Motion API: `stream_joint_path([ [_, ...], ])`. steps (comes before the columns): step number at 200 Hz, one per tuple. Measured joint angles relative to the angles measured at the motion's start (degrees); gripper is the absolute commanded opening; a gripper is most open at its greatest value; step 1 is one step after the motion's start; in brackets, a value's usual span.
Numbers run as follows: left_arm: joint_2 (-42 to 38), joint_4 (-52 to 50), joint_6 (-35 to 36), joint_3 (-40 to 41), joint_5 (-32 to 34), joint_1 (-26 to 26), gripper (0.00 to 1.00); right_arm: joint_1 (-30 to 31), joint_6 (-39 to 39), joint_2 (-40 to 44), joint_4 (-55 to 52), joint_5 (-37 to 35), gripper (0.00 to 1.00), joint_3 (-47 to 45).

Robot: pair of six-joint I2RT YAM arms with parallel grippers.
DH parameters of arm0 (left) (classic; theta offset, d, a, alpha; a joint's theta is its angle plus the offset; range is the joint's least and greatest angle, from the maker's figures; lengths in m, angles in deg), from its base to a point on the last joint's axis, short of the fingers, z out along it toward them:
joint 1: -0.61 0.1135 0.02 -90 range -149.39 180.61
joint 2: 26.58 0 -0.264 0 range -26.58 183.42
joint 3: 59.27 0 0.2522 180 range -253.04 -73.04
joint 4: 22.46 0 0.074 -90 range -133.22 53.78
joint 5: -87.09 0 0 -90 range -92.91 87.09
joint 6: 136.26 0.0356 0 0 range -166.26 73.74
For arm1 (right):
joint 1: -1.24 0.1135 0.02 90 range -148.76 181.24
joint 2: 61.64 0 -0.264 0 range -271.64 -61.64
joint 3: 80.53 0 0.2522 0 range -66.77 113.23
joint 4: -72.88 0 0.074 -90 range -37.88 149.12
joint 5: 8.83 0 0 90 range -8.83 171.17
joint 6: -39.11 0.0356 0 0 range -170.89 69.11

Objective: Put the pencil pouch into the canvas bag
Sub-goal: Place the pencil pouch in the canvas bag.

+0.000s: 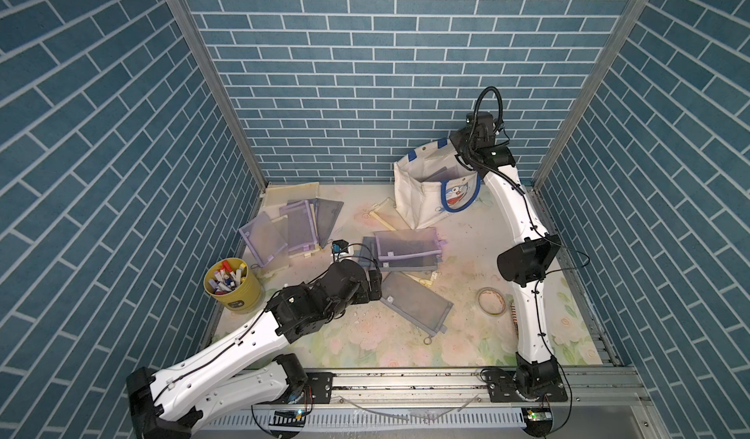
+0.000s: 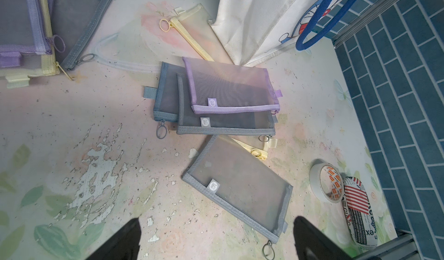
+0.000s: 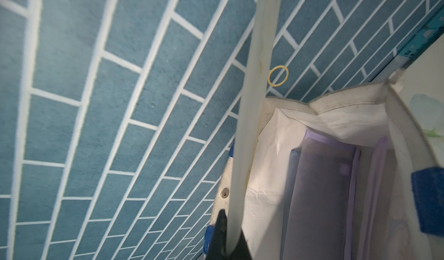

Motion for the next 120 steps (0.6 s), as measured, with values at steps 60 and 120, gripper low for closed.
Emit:
stream_joint_path([
  [60,-1.29,-0.37,-0.76,0.00,0.50,0.00,0.99,2.62,1.01,-0.17,1.95,-1.31,0.00,-2.99],
  [120,-2.23,-1.03,-1.38,0.24,0.66,0.00,0.99,4.59,2.36,-0.50,2.32,-2.25,0.00,-6.95],
])
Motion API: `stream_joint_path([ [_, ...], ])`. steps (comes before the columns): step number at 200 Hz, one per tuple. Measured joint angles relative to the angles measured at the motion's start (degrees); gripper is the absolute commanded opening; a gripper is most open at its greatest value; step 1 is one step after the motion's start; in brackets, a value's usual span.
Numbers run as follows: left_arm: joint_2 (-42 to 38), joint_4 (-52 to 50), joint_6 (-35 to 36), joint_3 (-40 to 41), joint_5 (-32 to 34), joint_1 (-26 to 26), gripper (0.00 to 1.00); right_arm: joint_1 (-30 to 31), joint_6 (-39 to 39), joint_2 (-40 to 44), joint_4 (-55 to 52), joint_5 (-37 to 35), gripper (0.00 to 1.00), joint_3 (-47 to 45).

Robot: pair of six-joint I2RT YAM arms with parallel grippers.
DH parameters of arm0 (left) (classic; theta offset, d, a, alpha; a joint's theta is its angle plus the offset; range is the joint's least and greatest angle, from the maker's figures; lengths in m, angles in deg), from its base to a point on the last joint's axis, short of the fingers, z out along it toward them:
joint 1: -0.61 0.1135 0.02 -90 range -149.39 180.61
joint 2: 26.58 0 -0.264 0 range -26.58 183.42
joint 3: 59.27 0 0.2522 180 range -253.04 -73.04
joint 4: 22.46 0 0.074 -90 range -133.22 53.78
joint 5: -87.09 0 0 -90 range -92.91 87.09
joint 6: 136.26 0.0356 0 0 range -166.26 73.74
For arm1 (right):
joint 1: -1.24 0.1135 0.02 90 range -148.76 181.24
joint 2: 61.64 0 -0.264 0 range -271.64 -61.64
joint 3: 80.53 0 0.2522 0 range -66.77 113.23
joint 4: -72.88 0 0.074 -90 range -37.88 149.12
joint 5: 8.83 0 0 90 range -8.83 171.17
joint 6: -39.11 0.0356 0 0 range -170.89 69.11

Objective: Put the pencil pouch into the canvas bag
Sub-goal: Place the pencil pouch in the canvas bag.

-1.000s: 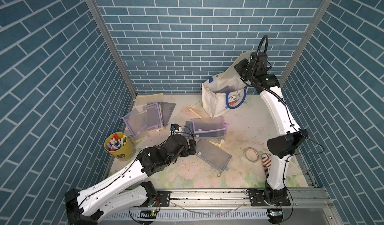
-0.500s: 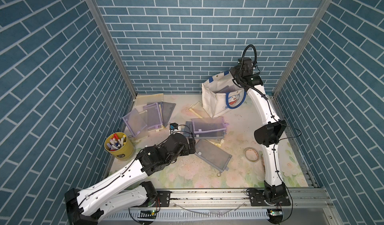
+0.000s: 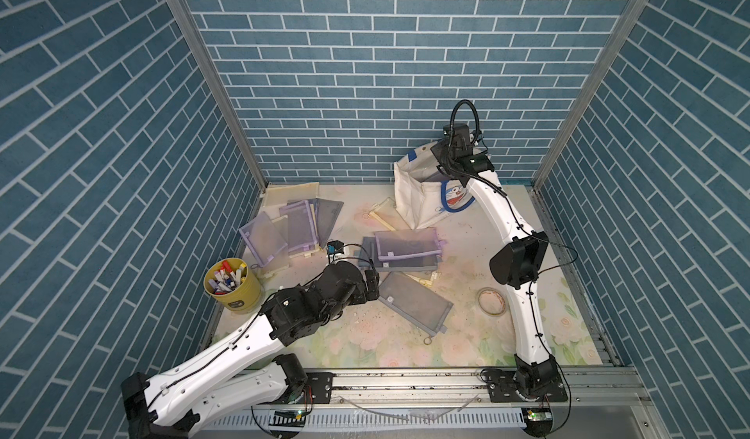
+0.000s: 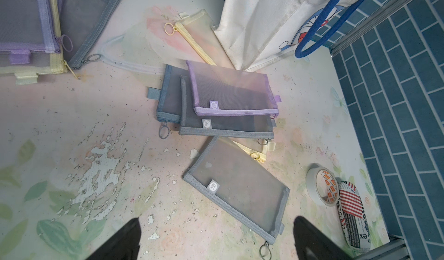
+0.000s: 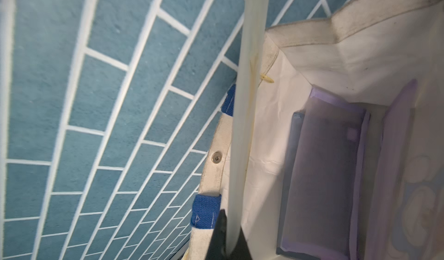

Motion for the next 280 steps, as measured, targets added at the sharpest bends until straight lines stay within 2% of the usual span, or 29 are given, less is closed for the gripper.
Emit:
stream_joint_path([
  [13,-0.35,-0.15,-0.13,0.00,0.00,0.00,0.99,0.04,0.17,0.02,0.04,-0.28,0.00,-1.16],
  [20,-0.52,-0.26,-0.17,0.00,0.00,0.00,0.99,0.02,0.44,0.00,0.07,-0.37,0.04,-1.79],
  [46,-0.70,-0.31,-0.13,0.00,0.00,0.00,0.99,0.04,1.18,-0.11,-0.26,-0.72,0.21,-2.19],
  [73,-0.50,-0.22,0.22,0.00,-0.02,0.00,0.99,0.04,1.73,-0.11,-0.39,-0.90,0.47,-2.12],
  [97,0.52,0.20,0.59,0.00,-0.48,0.00,0.99,0.04,1.90,-0.09,-0.72,-0.85,0.58,-2.12],
  [138,2.71,3.91,0.46,1.86,-2.71,0.00,0.99,0.44,-2.05,0.94,-2.25,-0.42,0.65,-2.14],
  [180,3.30,10.36,-1.25,7.93,-5.66,0.00,0.99,2.36,-15.98,10.29,-7.34,4.07,0.64,-3.78],
  [199,4.28,13.35,-2.45,10.88,-7.17,0.00,0.99,3.78,-23.91,20.48,-8.96,7.50,0.63,-12.28],
  [237,10.58,17.44,-4.74,12.74,-10.47,0.11,0.99,5.01,-33.88,42.95,-10.10,16.92,0.62,-39.98],
  [258,13.70,19.19,-6.21,12.74,-11.85,0.83,0.98,4.63,-36.35,49.07,-10.38,23.30,0.62,-54.23],
  [280,16.24,22.43,-9.60,13.40,-12.90,1.44,0.97,4.17,-37.75,49.27,-10.69,30.80,0.61,-66.97],
])
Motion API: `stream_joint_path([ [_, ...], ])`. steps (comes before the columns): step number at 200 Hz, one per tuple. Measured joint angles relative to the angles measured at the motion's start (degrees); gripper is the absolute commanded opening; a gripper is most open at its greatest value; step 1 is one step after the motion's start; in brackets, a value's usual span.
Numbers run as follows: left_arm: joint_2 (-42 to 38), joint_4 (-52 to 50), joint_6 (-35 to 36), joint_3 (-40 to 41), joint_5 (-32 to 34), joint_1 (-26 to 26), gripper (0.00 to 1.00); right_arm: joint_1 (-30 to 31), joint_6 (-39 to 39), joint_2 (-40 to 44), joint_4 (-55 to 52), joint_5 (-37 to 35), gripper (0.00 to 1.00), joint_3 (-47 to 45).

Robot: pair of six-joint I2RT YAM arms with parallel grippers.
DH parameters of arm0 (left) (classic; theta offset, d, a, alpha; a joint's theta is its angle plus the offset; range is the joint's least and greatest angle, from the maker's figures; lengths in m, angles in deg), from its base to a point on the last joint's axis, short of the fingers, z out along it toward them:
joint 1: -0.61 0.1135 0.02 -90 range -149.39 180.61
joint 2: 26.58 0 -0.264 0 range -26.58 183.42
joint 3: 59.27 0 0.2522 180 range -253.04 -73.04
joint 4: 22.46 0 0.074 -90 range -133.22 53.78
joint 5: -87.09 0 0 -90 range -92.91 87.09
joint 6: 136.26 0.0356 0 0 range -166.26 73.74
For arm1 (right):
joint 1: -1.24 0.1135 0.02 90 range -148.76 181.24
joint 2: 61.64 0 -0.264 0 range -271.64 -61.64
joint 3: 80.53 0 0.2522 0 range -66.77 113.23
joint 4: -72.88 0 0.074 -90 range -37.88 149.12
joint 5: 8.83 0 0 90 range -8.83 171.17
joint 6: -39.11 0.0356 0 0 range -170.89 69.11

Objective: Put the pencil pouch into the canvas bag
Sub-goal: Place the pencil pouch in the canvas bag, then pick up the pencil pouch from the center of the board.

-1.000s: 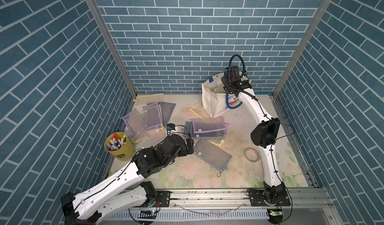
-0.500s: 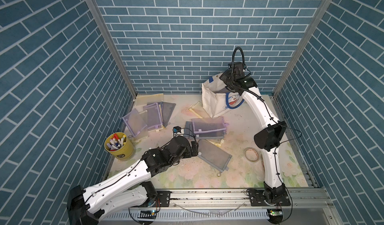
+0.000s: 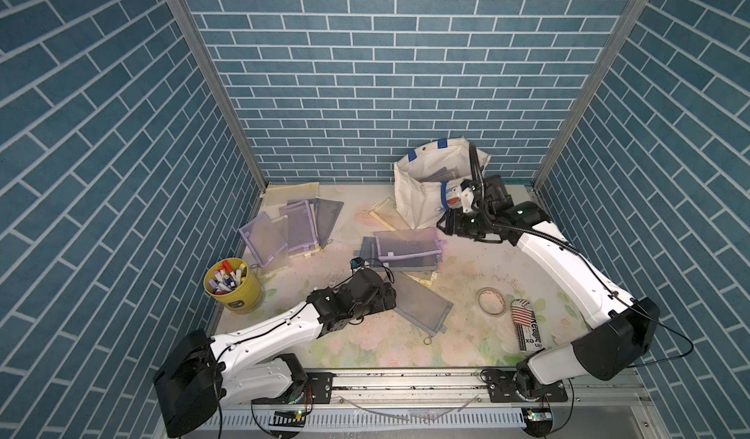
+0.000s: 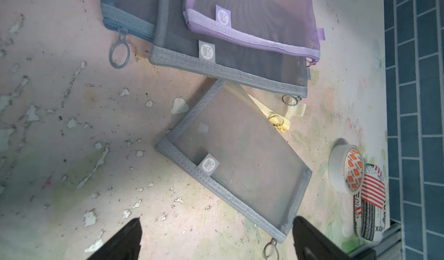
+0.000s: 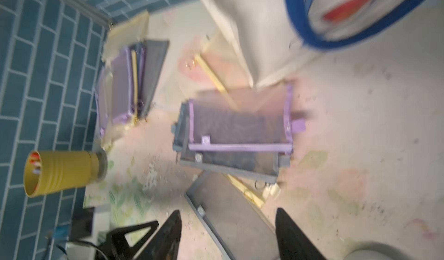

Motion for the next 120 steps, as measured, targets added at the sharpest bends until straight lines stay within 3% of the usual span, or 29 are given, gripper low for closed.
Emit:
stream_joint_path([
  [41,6.27,7.61,-5.31,3.52,-2.01,0.00,0.95,-0.33,-3.15,-6.27,1.05,12.33,0.61,-12.24],
  [84,12.26,13.70,-8.04,3.54,-3.30,-0.13,0.89,-0.87,-7.13,-12.96,4.42,18.82,0.58,-13.44],
  [120,16.20,20.28,-10.51,3.56,-3.67,-0.28,0.84,-1.18,-8.98,-18.69,6.47,20.02,0.57,-13.51],
])
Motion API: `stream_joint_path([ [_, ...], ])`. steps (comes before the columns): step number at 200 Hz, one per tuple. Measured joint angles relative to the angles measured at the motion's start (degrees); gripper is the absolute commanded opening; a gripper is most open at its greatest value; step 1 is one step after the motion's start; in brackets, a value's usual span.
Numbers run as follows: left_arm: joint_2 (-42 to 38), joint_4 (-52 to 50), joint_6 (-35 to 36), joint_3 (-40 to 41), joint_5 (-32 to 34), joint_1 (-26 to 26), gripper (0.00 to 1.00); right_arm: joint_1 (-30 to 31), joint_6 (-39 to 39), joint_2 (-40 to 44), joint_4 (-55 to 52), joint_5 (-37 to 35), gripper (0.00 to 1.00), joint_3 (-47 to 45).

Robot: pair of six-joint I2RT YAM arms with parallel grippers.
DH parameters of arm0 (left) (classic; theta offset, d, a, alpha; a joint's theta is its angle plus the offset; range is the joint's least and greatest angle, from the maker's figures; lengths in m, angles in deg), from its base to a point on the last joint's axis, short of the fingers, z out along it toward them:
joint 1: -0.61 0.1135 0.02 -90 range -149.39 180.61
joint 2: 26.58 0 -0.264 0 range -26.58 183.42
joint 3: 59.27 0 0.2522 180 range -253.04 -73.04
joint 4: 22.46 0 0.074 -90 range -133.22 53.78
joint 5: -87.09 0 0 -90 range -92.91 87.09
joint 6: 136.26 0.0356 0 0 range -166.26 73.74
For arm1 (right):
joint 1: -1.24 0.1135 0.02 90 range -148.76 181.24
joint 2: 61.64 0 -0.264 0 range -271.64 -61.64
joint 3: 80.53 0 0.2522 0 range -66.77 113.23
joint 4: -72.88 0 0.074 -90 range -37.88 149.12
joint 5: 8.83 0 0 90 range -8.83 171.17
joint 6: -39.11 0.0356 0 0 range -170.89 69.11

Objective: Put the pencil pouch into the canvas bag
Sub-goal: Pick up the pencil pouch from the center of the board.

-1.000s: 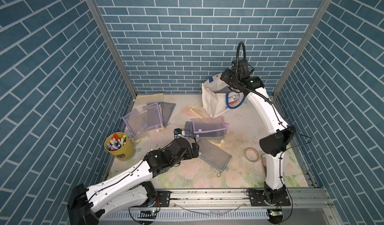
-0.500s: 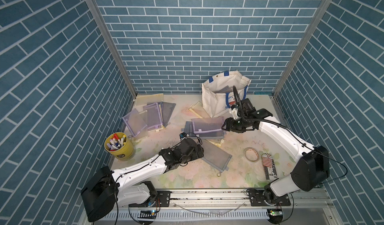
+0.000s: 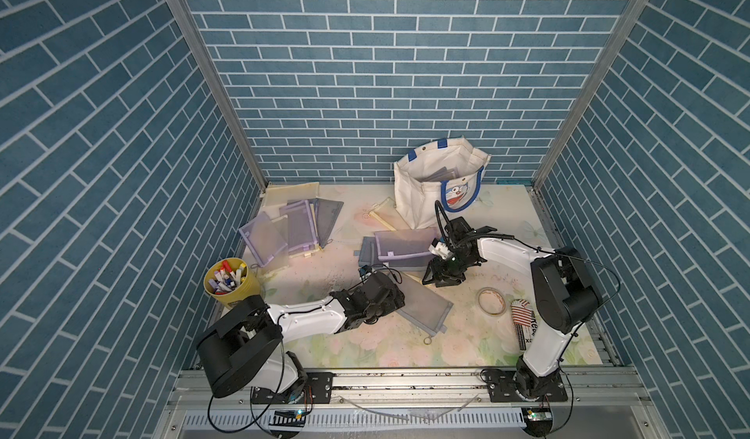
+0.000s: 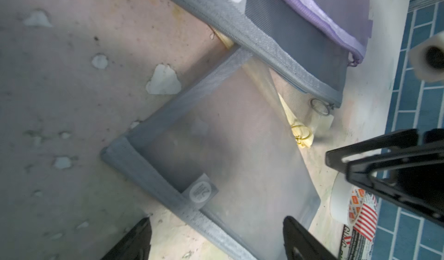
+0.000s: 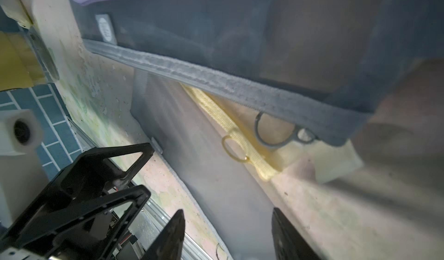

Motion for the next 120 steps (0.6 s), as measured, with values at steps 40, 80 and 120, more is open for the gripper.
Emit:
stream_joint_path([
  [40,3.08,6.49,-1.29,0.00,-0.02,0.00,0.80,-0.04,-0.07,-1.44,1.53,-0.11,0.57,-0.02],
  [80,5.16,10.73,-1.66,0.00,-0.33,0.00,0.79,-0.02,-0.04,-2.14,3.67,0.39,0.56,-1.66],
  [120,7.96,16.06,-1.68,-0.20,-1.53,0.00,0.77,0.15,0.55,-1.01,6.36,2.45,0.42,-4.94],
])
